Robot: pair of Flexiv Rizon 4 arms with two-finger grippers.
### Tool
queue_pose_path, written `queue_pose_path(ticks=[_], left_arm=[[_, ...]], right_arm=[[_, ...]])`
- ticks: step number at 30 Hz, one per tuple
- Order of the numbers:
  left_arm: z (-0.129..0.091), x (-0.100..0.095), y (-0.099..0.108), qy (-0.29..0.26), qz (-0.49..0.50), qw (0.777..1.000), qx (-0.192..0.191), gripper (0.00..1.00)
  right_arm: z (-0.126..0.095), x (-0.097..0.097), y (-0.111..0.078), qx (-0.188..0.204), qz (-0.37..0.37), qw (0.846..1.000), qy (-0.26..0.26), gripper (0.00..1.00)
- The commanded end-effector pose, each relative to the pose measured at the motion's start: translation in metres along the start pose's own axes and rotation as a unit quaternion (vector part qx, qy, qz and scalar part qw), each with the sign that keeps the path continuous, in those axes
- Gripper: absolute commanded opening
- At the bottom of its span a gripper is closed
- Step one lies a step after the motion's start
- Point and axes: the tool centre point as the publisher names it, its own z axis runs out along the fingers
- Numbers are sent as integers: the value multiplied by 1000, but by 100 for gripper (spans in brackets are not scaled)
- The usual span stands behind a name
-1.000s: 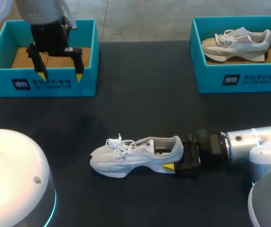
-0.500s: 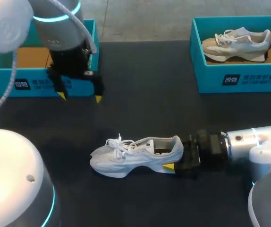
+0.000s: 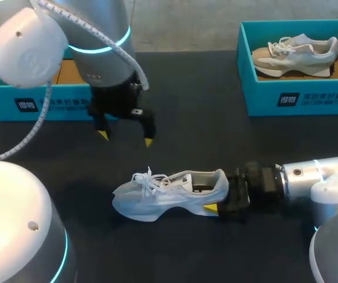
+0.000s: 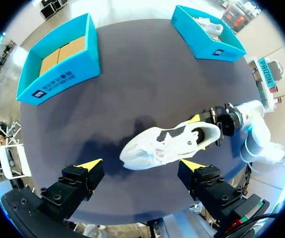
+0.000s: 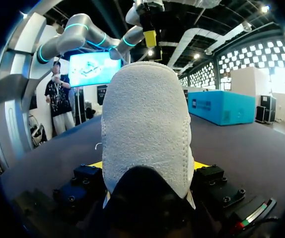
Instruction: Take the shoe out of the shoebox, open the shoe tongue, remove and reinsert the insole, then place the shoe into the shoebox
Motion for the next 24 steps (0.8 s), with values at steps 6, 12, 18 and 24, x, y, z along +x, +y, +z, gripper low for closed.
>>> queue_pose_path(ticks=[6, 12, 18, 24], left_arm=[[7, 5, -4, 1, 1, 1000, -3, 100], [7, 5, -4, 1, 1, 1000, -3, 100], [7, 5, -4, 1, 1, 1000, -3, 100], [11, 13, -7, -4, 7, 1000, -10, 100]], right_arm=[[1, 1, 1, 1, 0, 1000, -2, 0], [1, 1, 1, 1, 0, 1000, -2, 0], [1, 1, 1, 1, 0, 1000, -2, 0], [1, 1, 1, 1, 0, 1000, -2, 0]])
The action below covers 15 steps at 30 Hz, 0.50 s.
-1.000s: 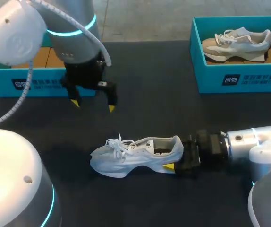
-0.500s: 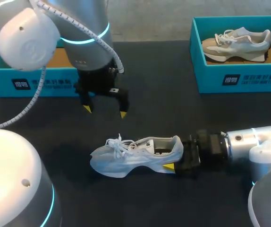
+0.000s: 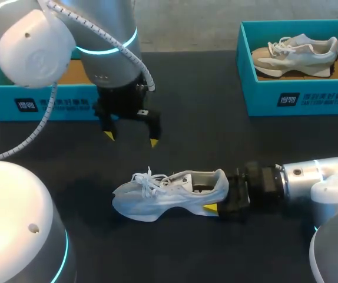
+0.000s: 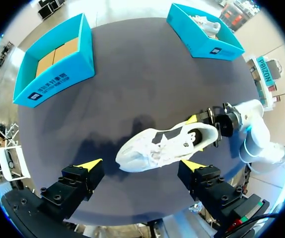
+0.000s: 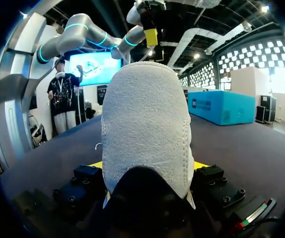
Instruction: Take the shoe out of the shoebox, open the shoe tongue, remove and reinsert the insole, then place the shoe into the shoebox
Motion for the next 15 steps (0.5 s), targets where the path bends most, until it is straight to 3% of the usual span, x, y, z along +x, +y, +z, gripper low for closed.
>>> queue_pose_path(ticks=[1, 15], left_arm=[[6, 11, -5, -9, 4, 1000, -4, 100], [25, 58, -10, -4, -24, 999, -26, 100]], right_arm=[[1, 1, 1, 1, 0, 1000, -2, 0], [1, 1, 1, 1, 0, 1000, -2, 0]])
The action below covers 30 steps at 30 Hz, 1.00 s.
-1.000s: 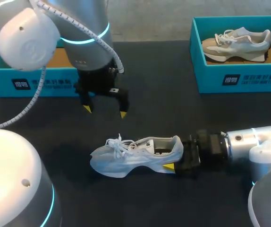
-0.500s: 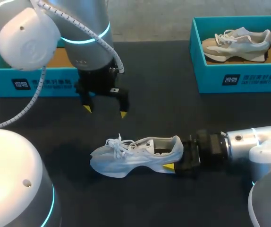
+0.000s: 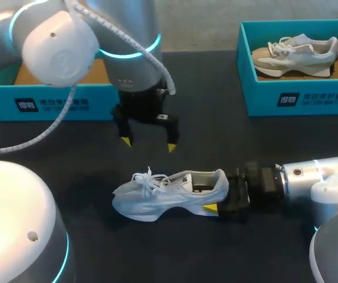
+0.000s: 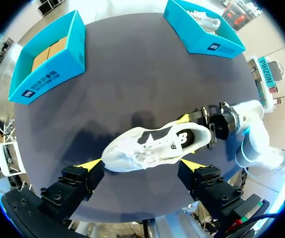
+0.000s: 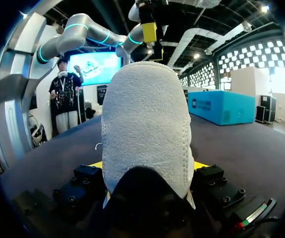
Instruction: Take the shoe out of the shoebox, open the shoe tongue, remove and reinsert the insole, then place the shoe into the shoebox
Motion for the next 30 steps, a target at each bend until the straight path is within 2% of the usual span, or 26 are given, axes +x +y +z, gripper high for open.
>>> queue_pose_path(ticks=[1, 11, 19, 30], left_arm=[[11, 21, -3, -7, -6, 1000, -1, 100], [25, 42, 3, -16, -9, 1000, 12, 100], [43, 52, -1, -30, -1, 999, -13, 100], [60, 58, -7, -42, -10, 999, -15, 100]], right_arm=[[1, 1, 1, 1, 0, 1000, -2, 0], [1, 1, 1, 1, 0, 1000, -2, 0], [1, 1, 1, 1, 0, 1000, -2, 0], [1, 1, 1, 1, 0, 1000, -2, 0]])
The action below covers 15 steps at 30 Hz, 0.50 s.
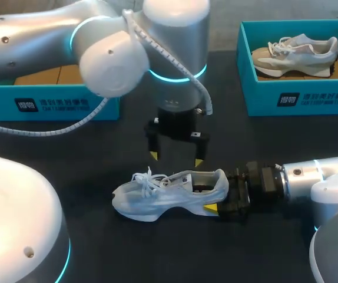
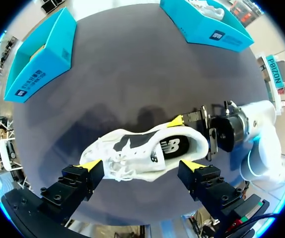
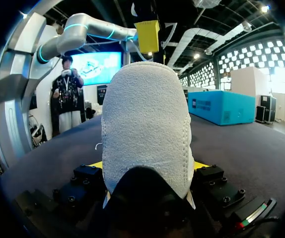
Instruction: Take the shoe out of the shoebox, open the shoe tongue, remove and reinsert the insole, then place the shoe into the shoebox
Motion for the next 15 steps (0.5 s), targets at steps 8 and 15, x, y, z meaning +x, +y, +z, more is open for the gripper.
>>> queue_pose_path(ticks=[8, 15], left_arm=[[21, 8, 10, -17, -3, 1000, -14, 100], [28, 17, 10, -23, -15, 1000, -15, 100]], right_arm=[[1, 1, 1, 1, 0, 1000, -2, 0], [1, 1, 1, 1, 0, 1000, -2, 0]])
